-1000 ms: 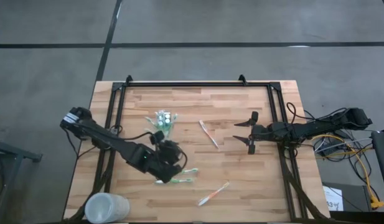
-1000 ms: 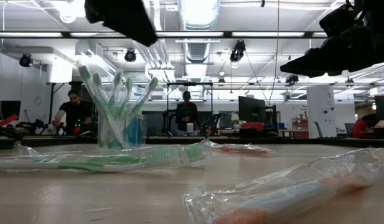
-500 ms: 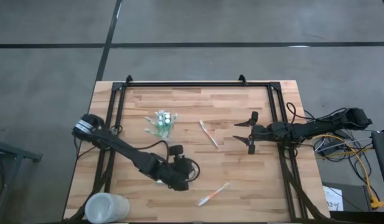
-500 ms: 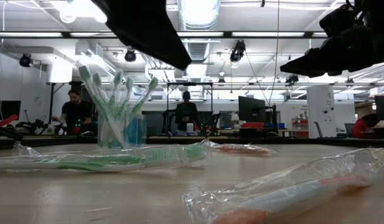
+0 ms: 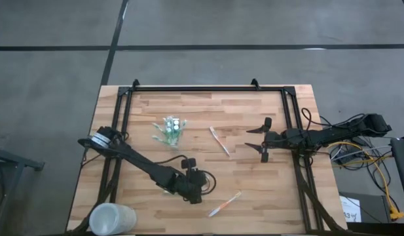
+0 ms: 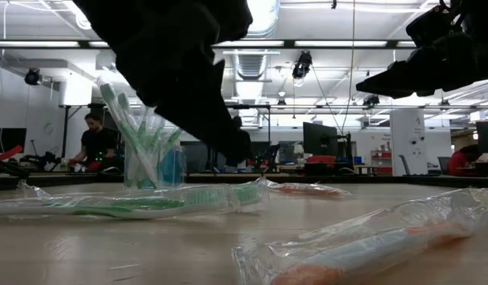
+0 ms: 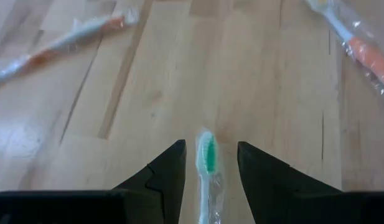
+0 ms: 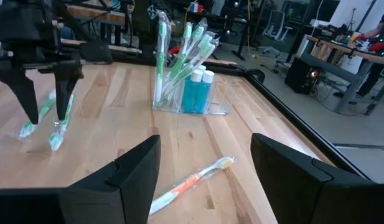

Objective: Pick & Place toothbrushing station
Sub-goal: Put the green toothbrush into the transparent organizer

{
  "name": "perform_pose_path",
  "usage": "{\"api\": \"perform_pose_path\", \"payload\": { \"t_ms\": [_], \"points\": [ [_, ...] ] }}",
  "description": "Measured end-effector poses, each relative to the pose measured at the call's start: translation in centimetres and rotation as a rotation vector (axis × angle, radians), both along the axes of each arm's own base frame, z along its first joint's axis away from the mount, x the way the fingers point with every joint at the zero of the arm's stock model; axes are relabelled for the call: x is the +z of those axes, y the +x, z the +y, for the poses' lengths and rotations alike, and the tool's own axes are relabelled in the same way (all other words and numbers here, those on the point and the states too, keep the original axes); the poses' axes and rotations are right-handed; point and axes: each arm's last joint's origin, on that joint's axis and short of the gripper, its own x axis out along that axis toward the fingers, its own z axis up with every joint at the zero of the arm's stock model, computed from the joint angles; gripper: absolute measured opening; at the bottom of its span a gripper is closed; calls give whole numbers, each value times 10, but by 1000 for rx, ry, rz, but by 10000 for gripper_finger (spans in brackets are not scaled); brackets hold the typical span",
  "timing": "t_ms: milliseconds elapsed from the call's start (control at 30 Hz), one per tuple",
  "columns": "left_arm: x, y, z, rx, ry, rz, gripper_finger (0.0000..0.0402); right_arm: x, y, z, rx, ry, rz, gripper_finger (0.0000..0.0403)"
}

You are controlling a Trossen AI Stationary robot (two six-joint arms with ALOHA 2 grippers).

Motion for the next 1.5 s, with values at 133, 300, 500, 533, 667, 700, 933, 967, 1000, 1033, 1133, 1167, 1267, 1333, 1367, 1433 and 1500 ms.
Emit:
{"api": "perform_pose_path", "payload": {
  "t_ms": [133,300,500,533,667,700,933,967,1000,1033,1133,1167,1267,1333,1367,1433,1500],
  "points": [
    [-10,2,-1,-12,-18,35,149,0,0,0,0,0,0,244],
    [-19,3,0,-12,-25,64,149,0,0,0,0,0,0,244],
    [-21,6,7,7,-18,78,149,0,0,0,0,0,1,244],
    [-21,7,9,13,-18,78,148,0,0,0,0,0,0,244],
    [-22,10,18,25,-48,96,134,0,0,0,0,0,1,244],
    [-22,10,19,23,-59,103,128,0,0,0,0,0,0,244],
    [-23,13,25,19,-91,119,67,0,0,0,0,0,0,244],
    [-23,13,24,18,-89,119,56,0,0,0,0,0,0,244],
    [-23,13,25,18,-88,118,44,0,0,0,0,0,0,244],
    [-22,13,24,18,-88,117,31,0,0,0,0,0,1,244],
    [-20,13,24,20,-91,106,7,0,0,0,1,0,0,244],
    [-18,13,24,21,-91,98,7,0,0,0,0,0,0,244],
    [-8,13,26,45,-68,52,7,0,0,0,0,0,0,244],
    [3,11,28,66,-51,11,4,0,0,0,0,0,1,244],
    [12,10,29,79,-43,-18,3,0,0,0,0,0,1,244],
    [31,5,32,115,-19,-88,3,0,0,0,0,0,1,244],
    [55,-1,37,167,13,-172,3,0,0,0,0,0,1,244]
  ]
}}
